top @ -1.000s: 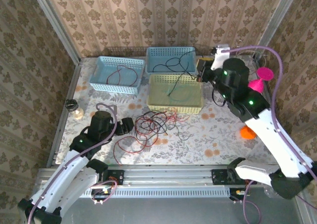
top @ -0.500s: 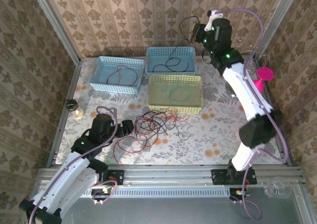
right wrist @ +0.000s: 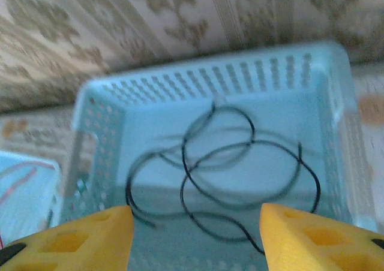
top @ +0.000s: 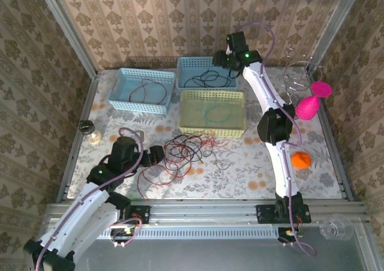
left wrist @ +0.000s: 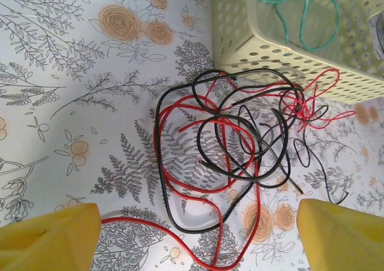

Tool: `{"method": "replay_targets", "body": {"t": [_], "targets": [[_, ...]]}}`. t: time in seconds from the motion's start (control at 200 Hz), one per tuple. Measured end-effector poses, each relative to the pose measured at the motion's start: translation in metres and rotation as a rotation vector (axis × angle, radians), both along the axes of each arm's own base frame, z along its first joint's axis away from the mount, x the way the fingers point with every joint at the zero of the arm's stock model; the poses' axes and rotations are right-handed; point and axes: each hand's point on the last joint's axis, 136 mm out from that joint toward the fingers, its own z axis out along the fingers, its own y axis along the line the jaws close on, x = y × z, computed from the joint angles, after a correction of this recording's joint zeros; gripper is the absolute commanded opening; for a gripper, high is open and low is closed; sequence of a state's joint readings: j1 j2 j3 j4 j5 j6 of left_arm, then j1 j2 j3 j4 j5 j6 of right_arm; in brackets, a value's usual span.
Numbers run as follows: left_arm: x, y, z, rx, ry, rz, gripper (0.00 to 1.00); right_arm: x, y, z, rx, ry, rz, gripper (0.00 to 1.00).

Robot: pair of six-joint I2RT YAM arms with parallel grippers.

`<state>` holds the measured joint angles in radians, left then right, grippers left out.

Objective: Untangle the cables

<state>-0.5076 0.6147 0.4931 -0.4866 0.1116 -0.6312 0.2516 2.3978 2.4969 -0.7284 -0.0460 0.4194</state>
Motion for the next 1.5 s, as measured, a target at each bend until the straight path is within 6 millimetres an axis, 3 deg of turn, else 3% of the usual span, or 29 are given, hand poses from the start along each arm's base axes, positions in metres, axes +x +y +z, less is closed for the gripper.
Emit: {"method": "replay_targets", "body": {"t": [0.105, 0.23, 0.315, 0.395, 0.465, 0.575, 0.665, 0.73, 0.82, 1.055, 1.24, 1.505], "targets": [[0.000, -0.001, 0.000, -0.004, 0.006, -0.004, 0.84, -0.037, -0.003, 0.007, 0.013, 0.028, 0.025, 0.57], [0.003, -0.007, -0.003, -0.018, 0.019, -0.021, 0.82, -0.088, -0.001, 0.048, 0.041, -0.058, 0.067, 0.56], [0.006, -0.013, -0.011, -0.022, 0.046, -0.036, 0.82, -0.137, 0.012, 0.068, 0.062, -0.133, 0.128, 0.56], [0.007, -0.018, -0.026, -0.020, 0.097, -0.046, 0.80, -0.185, 0.034, 0.068, 0.098, -0.183, 0.204, 0.56], [0.009, -0.022, -0.041, -0.011, 0.150, -0.050, 0.78, -0.224, 0.056, 0.044, 0.125, -0.171, 0.276, 0.55], [0.010, -0.027, -0.061, 0.012, 0.214, -0.061, 0.73, -0.281, 0.090, -0.025, 0.117, -0.057, 0.388, 0.58], [0.011, -0.032, -0.075, 0.023, 0.256, -0.078, 0.67, -0.328, 0.103, -0.078, 0.071, 0.048, 0.448, 0.59], [0.012, -0.036, -0.083, 0.025, 0.281, -0.092, 0.63, -0.352, 0.106, -0.100, 0.050, 0.095, 0.475, 0.59], [0.012, -0.044, -0.092, 0.021, 0.305, -0.113, 0.53, -0.362, 0.102, -0.114, 0.042, 0.112, 0.463, 0.60], [0.014, -0.061, -0.108, 0.027, 0.373, -0.165, 0.00, -0.357, 0.093, -0.127, 0.044, 0.098, 0.388, 0.58], [0.019, -0.080, -0.079, 0.012, 0.316, -0.216, 0.00, -0.351, 0.094, -0.124, 0.054, 0.071, 0.365, 0.57], [0.022, -0.096, 0.022, -0.069, 0.074, -0.272, 0.00, -0.351, 0.081, -0.098, 0.073, -0.015, 0.330, 0.56]]}}
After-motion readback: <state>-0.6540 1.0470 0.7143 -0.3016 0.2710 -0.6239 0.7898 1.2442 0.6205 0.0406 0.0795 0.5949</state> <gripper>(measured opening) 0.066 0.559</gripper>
